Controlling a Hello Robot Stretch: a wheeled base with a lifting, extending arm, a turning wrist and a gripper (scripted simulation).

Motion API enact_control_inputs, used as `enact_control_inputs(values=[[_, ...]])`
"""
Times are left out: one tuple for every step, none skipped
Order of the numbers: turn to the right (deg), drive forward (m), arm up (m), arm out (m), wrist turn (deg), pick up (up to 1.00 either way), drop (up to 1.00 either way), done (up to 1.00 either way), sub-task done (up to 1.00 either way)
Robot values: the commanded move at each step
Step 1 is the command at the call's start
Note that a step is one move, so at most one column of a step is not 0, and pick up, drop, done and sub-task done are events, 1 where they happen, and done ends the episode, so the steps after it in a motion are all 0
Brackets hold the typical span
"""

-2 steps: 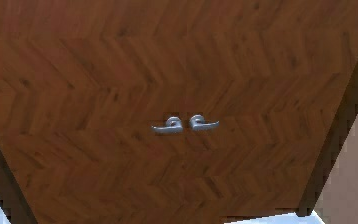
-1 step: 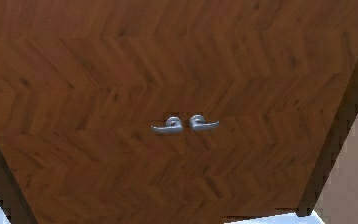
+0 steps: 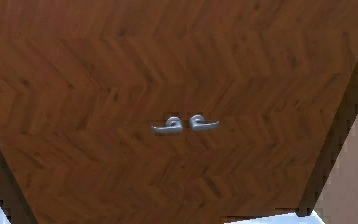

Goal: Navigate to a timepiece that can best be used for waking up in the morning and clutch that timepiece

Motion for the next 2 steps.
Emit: enact_control_inputs(values=[[0.0, 0.00, 0.00, 0.00, 0.0, 1.00, 0.00, 0.00, 0.00], [0.0, 0.00, 0.10, 0.00, 0.0, 0.00, 0.00, 0.00, 0.00]])
